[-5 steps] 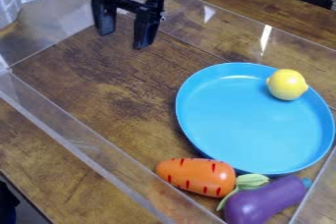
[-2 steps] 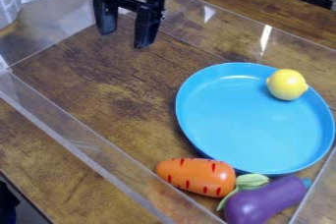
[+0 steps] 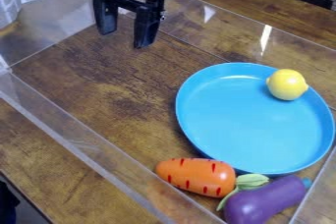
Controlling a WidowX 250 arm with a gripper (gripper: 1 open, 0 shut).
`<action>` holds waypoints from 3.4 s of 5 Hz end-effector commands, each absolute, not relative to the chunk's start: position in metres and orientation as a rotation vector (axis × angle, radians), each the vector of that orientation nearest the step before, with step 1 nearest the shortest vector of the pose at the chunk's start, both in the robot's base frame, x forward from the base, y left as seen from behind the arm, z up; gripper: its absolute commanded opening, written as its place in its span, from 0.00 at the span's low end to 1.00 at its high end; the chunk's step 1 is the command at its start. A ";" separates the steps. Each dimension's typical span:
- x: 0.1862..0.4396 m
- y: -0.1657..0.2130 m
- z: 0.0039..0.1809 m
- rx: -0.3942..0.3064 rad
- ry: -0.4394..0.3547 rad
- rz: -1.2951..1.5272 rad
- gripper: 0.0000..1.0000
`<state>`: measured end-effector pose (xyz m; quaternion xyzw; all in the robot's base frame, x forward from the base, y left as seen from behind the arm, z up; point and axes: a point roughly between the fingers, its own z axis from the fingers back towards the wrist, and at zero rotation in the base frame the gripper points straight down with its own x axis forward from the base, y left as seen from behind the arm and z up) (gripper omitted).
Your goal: Remove the carrot from the blue tray and put it on the table
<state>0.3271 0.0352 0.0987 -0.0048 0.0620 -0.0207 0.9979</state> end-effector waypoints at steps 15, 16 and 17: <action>0.321 -0.026 0.053 -0.041 0.245 -0.337 1.00; 0.320 -0.032 0.056 -0.038 0.245 -0.352 1.00; 0.318 -0.039 0.059 -0.035 0.247 -0.374 1.00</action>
